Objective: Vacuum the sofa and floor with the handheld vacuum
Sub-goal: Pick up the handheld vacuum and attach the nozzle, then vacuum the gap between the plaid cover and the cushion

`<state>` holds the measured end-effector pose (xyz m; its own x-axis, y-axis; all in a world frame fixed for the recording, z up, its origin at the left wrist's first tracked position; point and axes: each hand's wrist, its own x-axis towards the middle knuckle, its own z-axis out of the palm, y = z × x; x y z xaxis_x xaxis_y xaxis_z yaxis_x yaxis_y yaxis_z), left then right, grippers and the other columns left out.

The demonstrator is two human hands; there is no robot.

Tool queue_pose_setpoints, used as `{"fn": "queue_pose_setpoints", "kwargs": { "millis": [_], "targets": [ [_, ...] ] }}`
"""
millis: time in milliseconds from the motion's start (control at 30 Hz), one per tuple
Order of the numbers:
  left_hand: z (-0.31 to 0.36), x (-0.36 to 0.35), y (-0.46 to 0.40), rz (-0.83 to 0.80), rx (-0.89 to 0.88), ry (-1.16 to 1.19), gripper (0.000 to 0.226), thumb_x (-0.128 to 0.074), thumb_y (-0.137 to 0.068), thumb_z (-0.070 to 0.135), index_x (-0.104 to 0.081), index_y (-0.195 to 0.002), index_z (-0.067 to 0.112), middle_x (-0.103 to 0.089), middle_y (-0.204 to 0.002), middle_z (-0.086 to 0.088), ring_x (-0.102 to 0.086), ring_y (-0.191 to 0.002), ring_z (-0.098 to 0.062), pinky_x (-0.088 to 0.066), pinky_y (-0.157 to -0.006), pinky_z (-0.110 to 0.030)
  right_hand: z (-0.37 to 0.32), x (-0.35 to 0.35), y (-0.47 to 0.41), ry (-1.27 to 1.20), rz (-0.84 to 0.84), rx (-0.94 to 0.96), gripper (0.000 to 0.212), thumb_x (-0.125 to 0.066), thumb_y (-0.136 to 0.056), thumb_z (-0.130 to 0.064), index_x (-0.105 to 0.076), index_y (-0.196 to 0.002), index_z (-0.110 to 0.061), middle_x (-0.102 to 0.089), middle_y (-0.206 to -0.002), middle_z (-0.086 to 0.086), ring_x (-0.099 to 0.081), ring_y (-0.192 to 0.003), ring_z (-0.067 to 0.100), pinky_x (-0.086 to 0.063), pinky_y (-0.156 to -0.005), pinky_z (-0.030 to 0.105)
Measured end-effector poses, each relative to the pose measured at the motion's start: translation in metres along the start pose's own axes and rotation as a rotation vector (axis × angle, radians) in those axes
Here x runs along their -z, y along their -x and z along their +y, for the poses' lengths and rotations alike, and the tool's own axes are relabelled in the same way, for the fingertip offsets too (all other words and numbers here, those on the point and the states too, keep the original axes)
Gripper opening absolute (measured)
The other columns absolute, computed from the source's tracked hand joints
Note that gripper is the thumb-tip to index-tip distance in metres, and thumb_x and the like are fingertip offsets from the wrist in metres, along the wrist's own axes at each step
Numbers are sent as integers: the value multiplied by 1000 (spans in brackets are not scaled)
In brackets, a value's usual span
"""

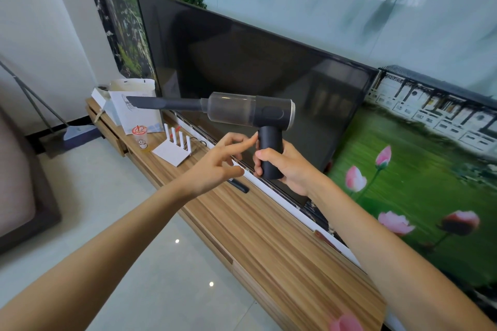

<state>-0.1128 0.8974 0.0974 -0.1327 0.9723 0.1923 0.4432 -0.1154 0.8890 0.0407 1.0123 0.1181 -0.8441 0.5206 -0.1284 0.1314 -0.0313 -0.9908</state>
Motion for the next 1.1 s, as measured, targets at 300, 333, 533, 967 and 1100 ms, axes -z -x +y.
{"fn": "queue_pose_setpoints", "kwargs": {
  "millis": [300,333,533,967,1100],
  "targets": [
    [9,-2,-8,-102,44,-3,72,-58,-79,12,-37,-141,44,-40,-116,20,-45,-101,-2,-45,-91,-22,2,7,2,-23,28,16,10,-55,-92,-11,-53,-102,-9,-59,-67,2,-60,-67,13,-52,-78,32],
    [8,-4,-8,-107,39,-13,75,-60,-81,10,-34,-142,45,-40,-112,24,-45,-100,-3,-45,-92,-25,4,8,3,-23,38,15,14,-56,-92,-11,-53,-106,-9,-59,-66,2,-60,-67,13,-51,-79,34],
    [0,-6,-4,-95,37,-22,77,-64,-81,12,-35,-141,50,-41,-111,27,-45,-98,-2,-42,-95,-30,8,9,8,-31,34,10,9,-56,-91,-8,-57,-91,-16,-56,-66,6,-55,-71,19,-46,-83,38],
    [-12,-6,16,112,-18,-182,57,-59,-93,16,-40,-143,34,-49,-127,12,-47,-117,1,-38,-98,-19,15,-7,-4,-92,77,19,9,-59,-88,-7,-52,-90,-13,-57,-67,5,-56,-66,16,-47,-85,41],
    [-19,-9,33,192,-49,-262,55,-54,-91,20,-40,-143,33,-52,-122,10,-51,-110,-2,-43,-94,-19,15,-17,-11,-159,78,27,14,-58,-89,-3,-50,-97,-11,-57,-67,3,-55,-65,15,-49,-81,38]
  ]
}}
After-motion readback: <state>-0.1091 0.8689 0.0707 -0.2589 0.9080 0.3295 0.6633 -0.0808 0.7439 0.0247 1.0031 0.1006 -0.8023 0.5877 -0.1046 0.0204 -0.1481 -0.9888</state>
